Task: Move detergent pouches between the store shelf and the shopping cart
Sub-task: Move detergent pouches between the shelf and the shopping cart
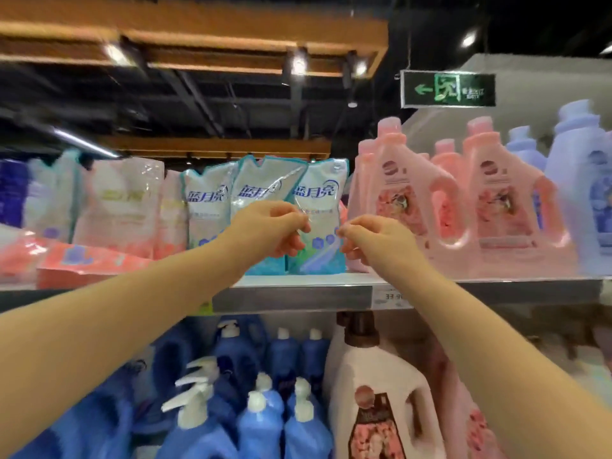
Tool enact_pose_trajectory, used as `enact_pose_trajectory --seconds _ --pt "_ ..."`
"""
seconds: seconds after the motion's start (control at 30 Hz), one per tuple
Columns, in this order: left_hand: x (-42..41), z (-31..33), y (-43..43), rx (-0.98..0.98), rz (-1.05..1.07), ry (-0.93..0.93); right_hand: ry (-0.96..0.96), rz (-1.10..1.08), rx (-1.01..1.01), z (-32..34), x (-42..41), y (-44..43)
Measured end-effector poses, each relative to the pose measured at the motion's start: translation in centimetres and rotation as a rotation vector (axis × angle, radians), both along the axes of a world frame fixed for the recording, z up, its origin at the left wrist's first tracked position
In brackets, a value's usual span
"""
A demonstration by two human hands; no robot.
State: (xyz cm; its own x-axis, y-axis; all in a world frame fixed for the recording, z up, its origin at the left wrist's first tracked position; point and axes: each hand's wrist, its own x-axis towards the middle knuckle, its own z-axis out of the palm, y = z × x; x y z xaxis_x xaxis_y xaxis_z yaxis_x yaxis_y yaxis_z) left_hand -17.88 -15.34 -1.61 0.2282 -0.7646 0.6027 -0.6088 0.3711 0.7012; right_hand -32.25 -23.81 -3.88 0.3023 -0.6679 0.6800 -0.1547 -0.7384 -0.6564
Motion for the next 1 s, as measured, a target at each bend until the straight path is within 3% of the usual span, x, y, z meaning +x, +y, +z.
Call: enact_pose_trajectory --seconds 0.23,0.37,0.43,0.53,0.6,0.7,0.77,1.0 --pt "5.1 1.5 -3.4 0.019 0.203 -0.116 0.313 0.018 -0.192 3.3 6.2 -4.9" --pt "9.6 2.1 -5.1 0.061 0.380 -0.279 0.560 -0.089 -0.261 4.9 10.2 -6.3" --pt "12.1 2.5 -6.2 0.168 0.513 -0.381 0.632 -0.134 -0.230 5.4 12.2 -7.2" --pt "14.8 2.6 -8.2 0.310 0.565 -0.383 0.671 -0.109 -0.068 5.5 15.3 -8.9" --pt "15.7 2.4 -9.6 0.345 0.512 -0.313 0.659 -0.061 0.057 5.2 17.0 -9.5" --pt "17.0 2.0 -11.0 0.459 0.280 0.042 0.553 -0.018 0.172 4.8 18.6 -10.0" --pt "18.0 1.7 -11.7 0.524 0.154 0.166 0.481 -0.025 0.211 4.8 19.2 -10.0" --pt "18.0 0.5 -12.8 0.364 0.027 0.227 0.272 -0.026 0.209 4.6 19.6 -9.0"
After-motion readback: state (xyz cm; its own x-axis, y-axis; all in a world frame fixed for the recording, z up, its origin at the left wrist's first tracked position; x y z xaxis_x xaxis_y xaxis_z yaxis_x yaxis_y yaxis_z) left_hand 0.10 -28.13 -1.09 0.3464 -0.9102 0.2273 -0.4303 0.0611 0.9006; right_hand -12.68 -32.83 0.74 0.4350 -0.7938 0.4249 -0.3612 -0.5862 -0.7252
